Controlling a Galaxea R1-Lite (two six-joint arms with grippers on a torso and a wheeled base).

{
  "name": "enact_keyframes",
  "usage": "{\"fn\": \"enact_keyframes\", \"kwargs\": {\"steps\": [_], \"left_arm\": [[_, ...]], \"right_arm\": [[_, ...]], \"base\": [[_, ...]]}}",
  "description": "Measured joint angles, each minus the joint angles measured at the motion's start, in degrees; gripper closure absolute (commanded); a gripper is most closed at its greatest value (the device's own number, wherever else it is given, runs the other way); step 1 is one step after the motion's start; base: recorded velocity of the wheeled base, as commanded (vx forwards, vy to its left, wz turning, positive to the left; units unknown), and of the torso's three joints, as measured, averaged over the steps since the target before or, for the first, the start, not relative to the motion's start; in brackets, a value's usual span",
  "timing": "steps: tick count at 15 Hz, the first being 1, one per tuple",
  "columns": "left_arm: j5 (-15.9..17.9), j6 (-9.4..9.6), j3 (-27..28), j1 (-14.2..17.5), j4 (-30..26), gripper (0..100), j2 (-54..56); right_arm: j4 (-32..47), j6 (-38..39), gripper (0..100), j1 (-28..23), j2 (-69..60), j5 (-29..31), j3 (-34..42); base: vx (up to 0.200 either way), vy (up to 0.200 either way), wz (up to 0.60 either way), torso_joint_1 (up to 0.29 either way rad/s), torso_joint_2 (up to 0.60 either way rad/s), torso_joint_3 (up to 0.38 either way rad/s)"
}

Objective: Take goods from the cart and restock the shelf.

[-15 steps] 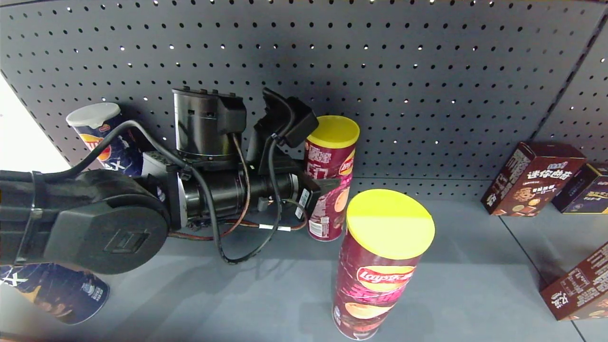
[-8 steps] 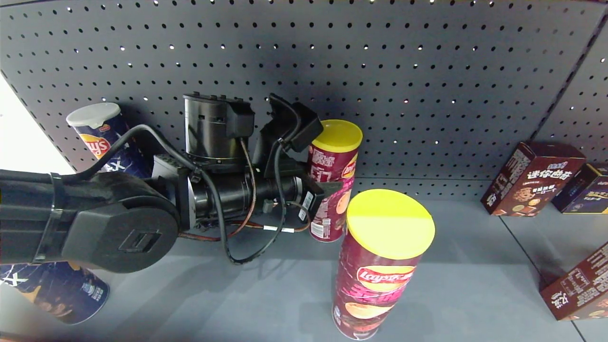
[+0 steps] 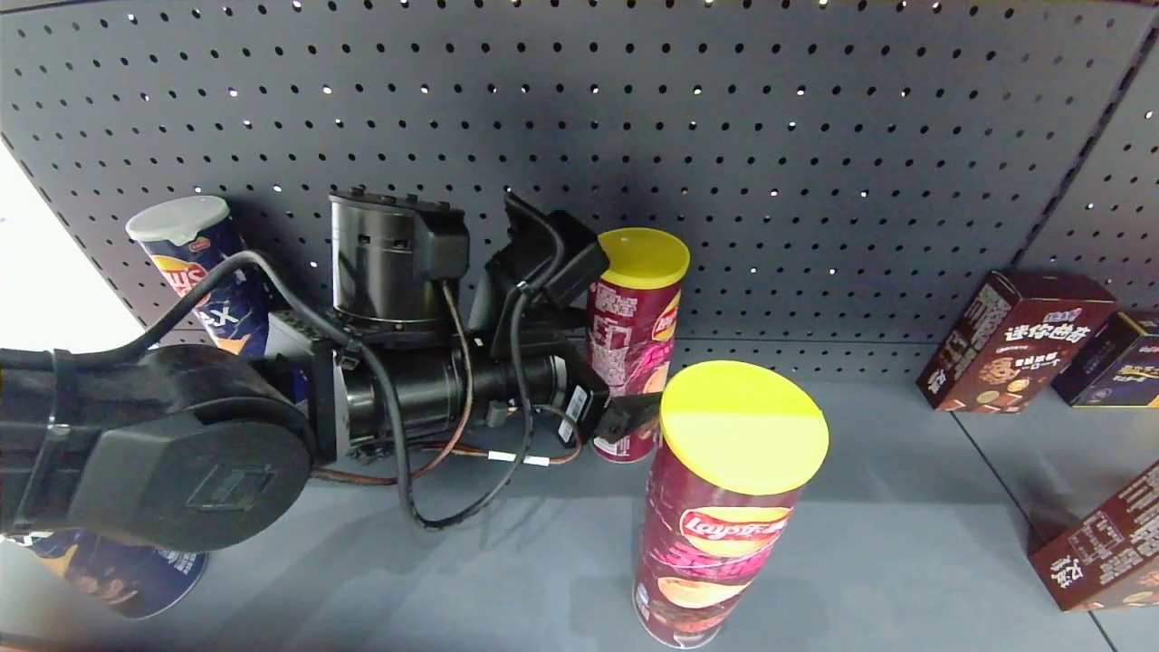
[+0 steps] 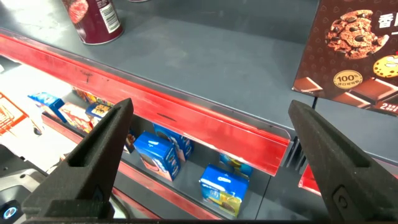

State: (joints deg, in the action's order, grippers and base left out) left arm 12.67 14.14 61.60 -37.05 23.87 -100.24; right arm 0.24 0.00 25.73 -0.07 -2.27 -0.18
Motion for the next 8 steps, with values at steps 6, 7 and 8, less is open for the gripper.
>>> {"fn": "enact_keyframes", "kwargs": {"steps": [6, 7, 8], "left_arm": [[-8.7, -0.02, -6.9, 0.6, 0.6, 0, 5.8], [-9.5, -0.05, -7.0, 0.6, 1.4, 0, 6.0], [-10.7, -0.07, -7.1, 0.6, 1.5, 0, 5.9]], "right_arm": [[0.0, 0.0, 0, 0.0, 0.0, 0.0, 0.0], [0.0, 0.0, 0, 0.0, 0.0, 0.0, 0.0], [0.0, 0.0, 0, 0.0, 0.0, 0.0, 0.0]], "base": [[0.000, 0.000, 0.00, 0.000, 0.00, 0.000], [0.000, 0.000, 0.00, 0.000, 0.00, 0.000], [0.000, 0.000, 0.00, 0.000, 0.00, 0.000]]}}
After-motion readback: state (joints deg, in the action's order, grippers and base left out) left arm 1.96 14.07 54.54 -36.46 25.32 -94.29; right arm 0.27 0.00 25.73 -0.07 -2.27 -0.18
